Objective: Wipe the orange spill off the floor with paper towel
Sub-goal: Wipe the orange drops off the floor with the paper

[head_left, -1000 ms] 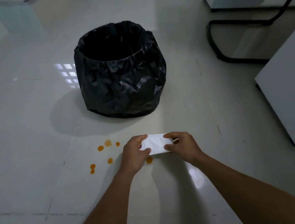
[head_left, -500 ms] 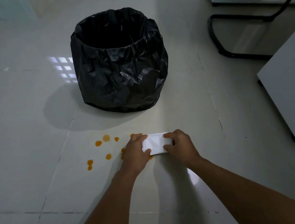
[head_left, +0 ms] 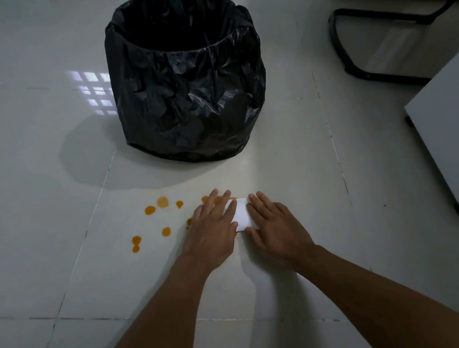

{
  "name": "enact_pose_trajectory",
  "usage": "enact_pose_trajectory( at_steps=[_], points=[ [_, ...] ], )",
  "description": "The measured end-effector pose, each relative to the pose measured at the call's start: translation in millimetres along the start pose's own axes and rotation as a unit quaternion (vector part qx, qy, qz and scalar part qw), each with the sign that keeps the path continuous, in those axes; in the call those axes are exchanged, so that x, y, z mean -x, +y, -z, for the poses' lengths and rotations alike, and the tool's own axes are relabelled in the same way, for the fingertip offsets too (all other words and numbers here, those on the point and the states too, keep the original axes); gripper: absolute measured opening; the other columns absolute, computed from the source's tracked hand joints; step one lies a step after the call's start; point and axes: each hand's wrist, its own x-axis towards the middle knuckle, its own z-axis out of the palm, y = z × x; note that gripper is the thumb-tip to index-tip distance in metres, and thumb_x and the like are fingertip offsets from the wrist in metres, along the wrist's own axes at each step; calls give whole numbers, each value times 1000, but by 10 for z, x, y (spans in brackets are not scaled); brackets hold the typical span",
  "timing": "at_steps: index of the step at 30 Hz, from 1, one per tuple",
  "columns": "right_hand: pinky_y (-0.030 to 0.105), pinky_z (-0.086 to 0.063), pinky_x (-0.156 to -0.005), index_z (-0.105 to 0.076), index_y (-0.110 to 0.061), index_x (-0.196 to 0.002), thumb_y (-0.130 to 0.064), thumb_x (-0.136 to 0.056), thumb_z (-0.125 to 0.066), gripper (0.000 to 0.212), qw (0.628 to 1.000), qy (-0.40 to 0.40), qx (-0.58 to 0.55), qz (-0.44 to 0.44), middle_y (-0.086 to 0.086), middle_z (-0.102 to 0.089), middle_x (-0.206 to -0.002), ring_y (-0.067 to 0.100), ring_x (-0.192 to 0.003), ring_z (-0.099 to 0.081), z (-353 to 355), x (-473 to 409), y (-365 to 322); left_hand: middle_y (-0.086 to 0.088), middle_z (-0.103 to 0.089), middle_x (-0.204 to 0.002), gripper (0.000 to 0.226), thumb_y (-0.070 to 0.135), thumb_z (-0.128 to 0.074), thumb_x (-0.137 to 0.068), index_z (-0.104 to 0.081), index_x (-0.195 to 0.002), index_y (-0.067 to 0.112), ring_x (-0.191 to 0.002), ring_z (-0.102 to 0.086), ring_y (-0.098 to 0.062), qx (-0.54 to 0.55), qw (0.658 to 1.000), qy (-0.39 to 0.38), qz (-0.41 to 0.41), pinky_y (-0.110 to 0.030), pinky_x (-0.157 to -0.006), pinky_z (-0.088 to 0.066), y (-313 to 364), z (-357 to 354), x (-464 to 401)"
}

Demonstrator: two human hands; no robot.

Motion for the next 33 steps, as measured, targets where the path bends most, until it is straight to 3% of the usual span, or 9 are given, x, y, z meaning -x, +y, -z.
enact_pose_trajectory(
  at_steps=[3, 8, 14, 19, 22, 26, 30, 33],
  points=[
    [39, 1, -125, -18, -11, -160, -51, -104, -18, 69, 999, -17, 42, 12, 8, -11, -169, 23, -157, -5, -51, 40, 55, -2, -11, -171, 59, 41, -23, -107, -17, -161, 18, -158, -2, -25, -37, 998, -32, -36, -44, -124, -14, -8, -98, 72],
    [49, 11, -124, -11, -11, -161, -59, -101, -10, 77, 996, -35, 81, 11, 9, -7, -169, 22, -157, -1, -100, 90, 57, -3, -11, -171, 62, 45, -18, -105, -14, -161, 16, -158, -3, -24, -48, 998, -29, -31, -45, -126, -7, 4, -157, 113],
    [43, 4, -126, -4, -10, -161, -60, -98, -2, 81, 998, -6, 48, 39, 10, 3, -169, 22, -156, 5, -93, 129, 3, -2, -8, -171, 63, 47, -16, -106, -11, -161, 17, -158, 1, -20, -34, 999, -24, -26, -41, -125, 0, -13, -87, 131],
    [42, 0, -127, -2, -8, -161, -57, -104, -16, 76, 997, -30, 62, 47, 12, 7, -169, 24, -156, 6, -106, 77, -53, -3, -10, -171, 62, 43, -22, -106, -16, -161, 14, -158, -2, -18, -13, 1000, 14, 12, -36, -125, 1, -277, 29, 293],
    [40, 3, -127, -3, -7, -161, -55, -104, -17, 76, 997, -27, 59, 39, 14, 5, -169, 25, -156, 5, -125, 60, -129, -3, -12, -170, 62, 40, -28, -106, -18, -161, 14, -157, -7, -16, 11, 999, 21, 41, -38, -127, -9, -476, 74, 490],
    [38, 7, -126, -1, -7, -161, -55, -104, -18, 76, 997, -14, 59, 40, 14, 5, -169, 25, -156, 5, -154, 32, -221, -7, -32, -165, 61, 39, -35, -101, -35, -156, 10, -152, -31, -21, 30, 994, 59, 89, -43, -118, -34, -673, 153, 785],
    [29, 9, -119, 5, -11, -160, -56, -104, -22, 77, 999, -26, -33, 26, 6, 14, -168, 16, -154, 14, -193, 34, -266, -10, -40, -159, 72, 55, -35, -97, -39, -152, 9, -146, -40, -25, 38, 988, 92, 119, -44, -111, -40, -900, 238, 1023],
    [30, 10, -120, 11, -14, -160, -63, -101, -19, 82, 998, -34, -38, 26, 2, 22, -166, 13, -150, 23, -234, 30, -270, -10, -34, -162, 93, 75, -34, -89, -31, -155, 8, -151, -30, -26, 21, 986, 75, 151, -48, -117, -33, -1132, 232, 1173]
  ],
)
